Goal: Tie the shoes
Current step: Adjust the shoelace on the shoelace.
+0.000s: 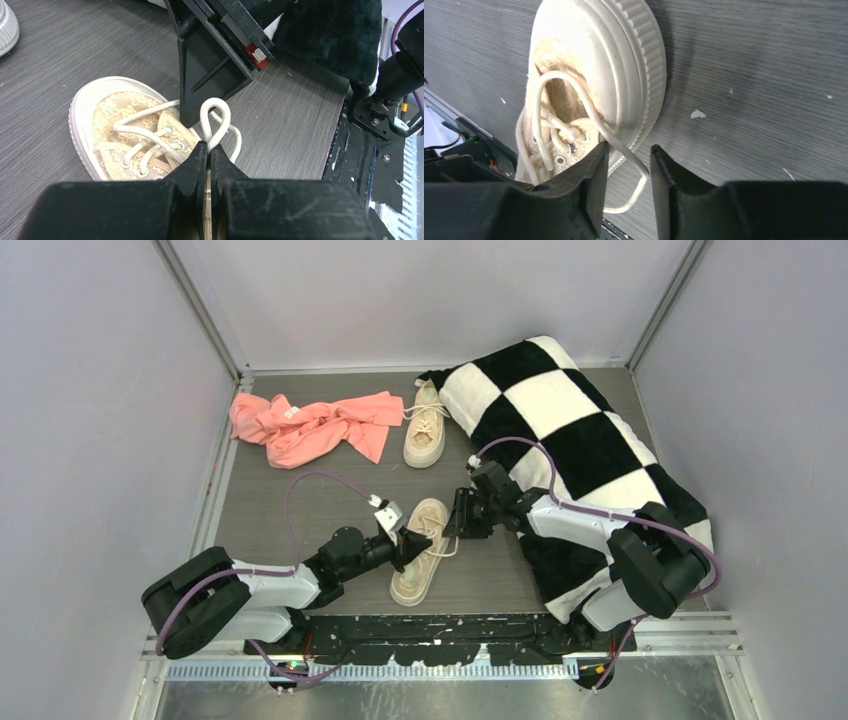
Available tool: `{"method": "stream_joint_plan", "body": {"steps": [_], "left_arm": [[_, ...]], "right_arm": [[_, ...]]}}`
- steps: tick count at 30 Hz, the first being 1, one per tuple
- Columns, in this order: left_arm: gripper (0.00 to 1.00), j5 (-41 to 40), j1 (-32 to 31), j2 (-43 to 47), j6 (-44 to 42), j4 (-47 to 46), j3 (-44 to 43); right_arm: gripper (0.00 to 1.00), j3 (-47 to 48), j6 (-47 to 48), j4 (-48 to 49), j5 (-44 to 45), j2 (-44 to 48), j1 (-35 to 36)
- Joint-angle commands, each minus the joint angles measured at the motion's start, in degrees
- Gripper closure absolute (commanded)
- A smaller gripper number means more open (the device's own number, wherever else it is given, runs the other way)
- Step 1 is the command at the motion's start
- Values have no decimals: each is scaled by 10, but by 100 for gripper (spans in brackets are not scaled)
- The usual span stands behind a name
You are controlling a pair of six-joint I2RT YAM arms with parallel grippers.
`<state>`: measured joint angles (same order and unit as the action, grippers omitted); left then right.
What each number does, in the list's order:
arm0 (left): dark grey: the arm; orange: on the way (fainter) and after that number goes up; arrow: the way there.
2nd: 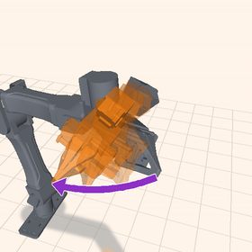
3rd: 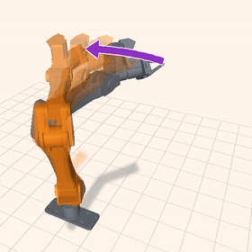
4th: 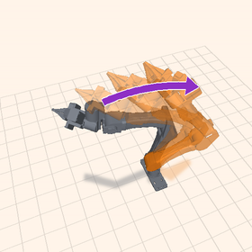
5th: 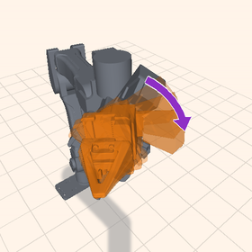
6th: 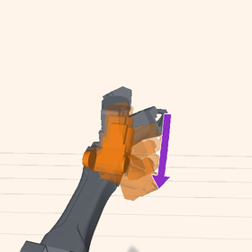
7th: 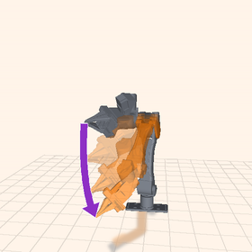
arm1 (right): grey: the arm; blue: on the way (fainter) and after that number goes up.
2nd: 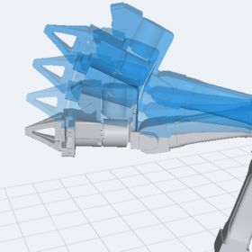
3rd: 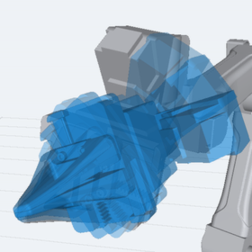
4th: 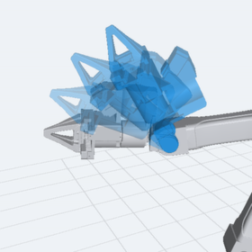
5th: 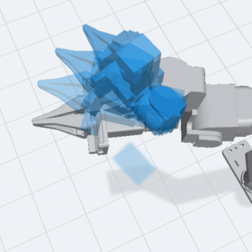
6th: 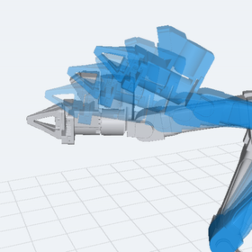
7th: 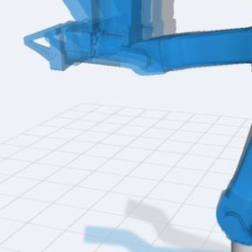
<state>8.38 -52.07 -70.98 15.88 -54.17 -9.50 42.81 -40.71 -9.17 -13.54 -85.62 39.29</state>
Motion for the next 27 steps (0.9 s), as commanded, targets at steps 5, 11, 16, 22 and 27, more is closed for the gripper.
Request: {"method": "stream_joint_plan", "body": {"steps": [5, 11, 16, 22, 27], "left_arm": [[100, -8, -1, -12, -8, -41, 1], [100, -6, -1, -17, -6, -43, 6], [100, -6, -1, -24, -5, -46, 5], [100, -1, -1, -27, -4, -47, 4], [100, 8, -1, -23, -2, -46, 4]], "right_arm": [[99, -14, -4, 33, 20, 15, -17], [99, -19, 1, -20, 33, 109, -15], [99, 14, 11, -72, 59, 155, 30], [99, 56, -9, -65, 96, 166, 81], [99, 90, -3, -43, 96, 137, 81]]}}
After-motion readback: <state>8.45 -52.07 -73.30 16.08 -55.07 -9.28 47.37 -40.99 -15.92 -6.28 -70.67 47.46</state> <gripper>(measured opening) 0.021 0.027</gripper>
